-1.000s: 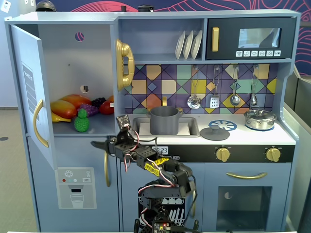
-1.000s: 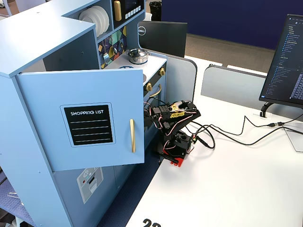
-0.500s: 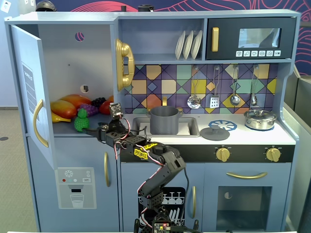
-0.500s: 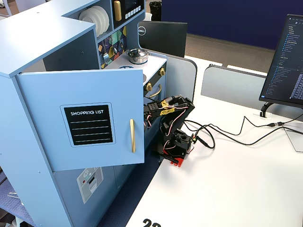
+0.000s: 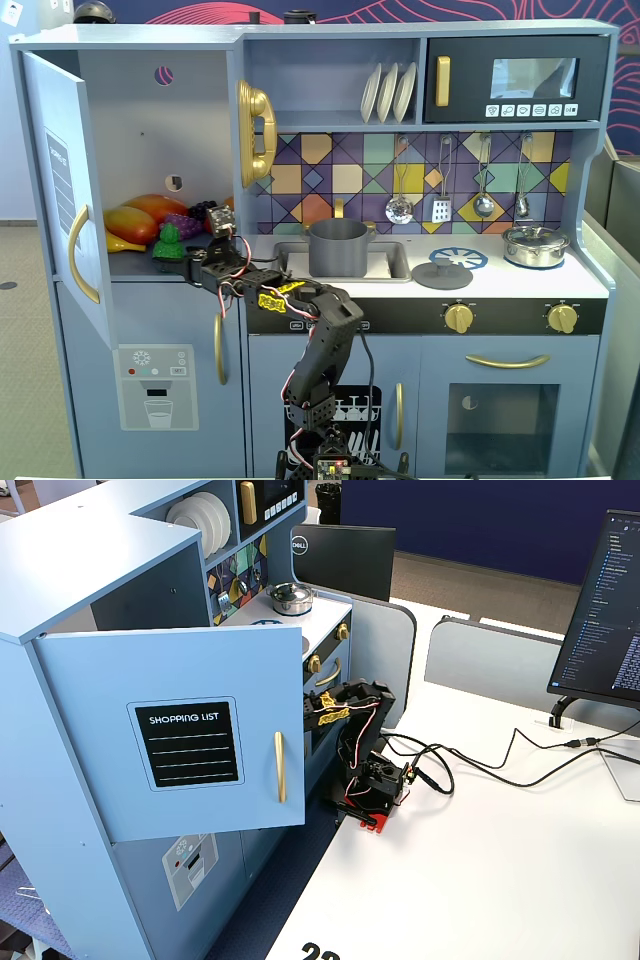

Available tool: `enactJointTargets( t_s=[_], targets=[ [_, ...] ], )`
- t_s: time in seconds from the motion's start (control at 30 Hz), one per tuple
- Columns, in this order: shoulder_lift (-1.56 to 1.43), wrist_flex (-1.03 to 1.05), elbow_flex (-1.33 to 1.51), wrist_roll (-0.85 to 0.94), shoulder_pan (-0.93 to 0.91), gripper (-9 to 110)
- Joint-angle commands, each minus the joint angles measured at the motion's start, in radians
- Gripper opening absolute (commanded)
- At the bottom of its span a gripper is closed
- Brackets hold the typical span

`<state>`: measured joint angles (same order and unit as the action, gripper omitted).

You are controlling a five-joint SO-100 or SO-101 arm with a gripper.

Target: Pick up the green pineapple from the left cabinet and place it in the gray recipient

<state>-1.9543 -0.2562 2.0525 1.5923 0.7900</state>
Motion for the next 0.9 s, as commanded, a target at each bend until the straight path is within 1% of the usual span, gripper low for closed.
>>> enactJointTargets(
  t_s=[0.0,0.13,0.2,0.27,0.33,0.37,0.43,0.53,0.57,0.6,0.7,0.8,0.87],
  targets=[
    [0.052,-0.035,-0.133,-0.003,0.012,29],
    [0.123,-0.037,-0.204,0.0,0.021,29],
    [0.156,-0.037,-0.232,0.012,0.029,26],
    [0.184,-0.049,-0.258,0.031,0.037,18],
    [0.193,-0.078,-0.265,0.069,0.052,4],
    [0.187,-0.087,-0.265,0.091,0.06,0],
    [0.152,-0.117,-0.245,0.121,0.08,0],
    [0.035,-0.143,-0.189,0.173,0.107,0],
    [-0.012,-0.181,-0.153,0.192,0.118,0],
    [-0.066,-0.227,-0.11,0.207,0.127,0],
    [-0.259,-0.281,0.041,0.255,0.156,0],
    [-0.476,-0.291,0.204,0.308,0.184,0],
    [-0.621,-0.268,0.291,0.342,0.167,0]
  ],
)
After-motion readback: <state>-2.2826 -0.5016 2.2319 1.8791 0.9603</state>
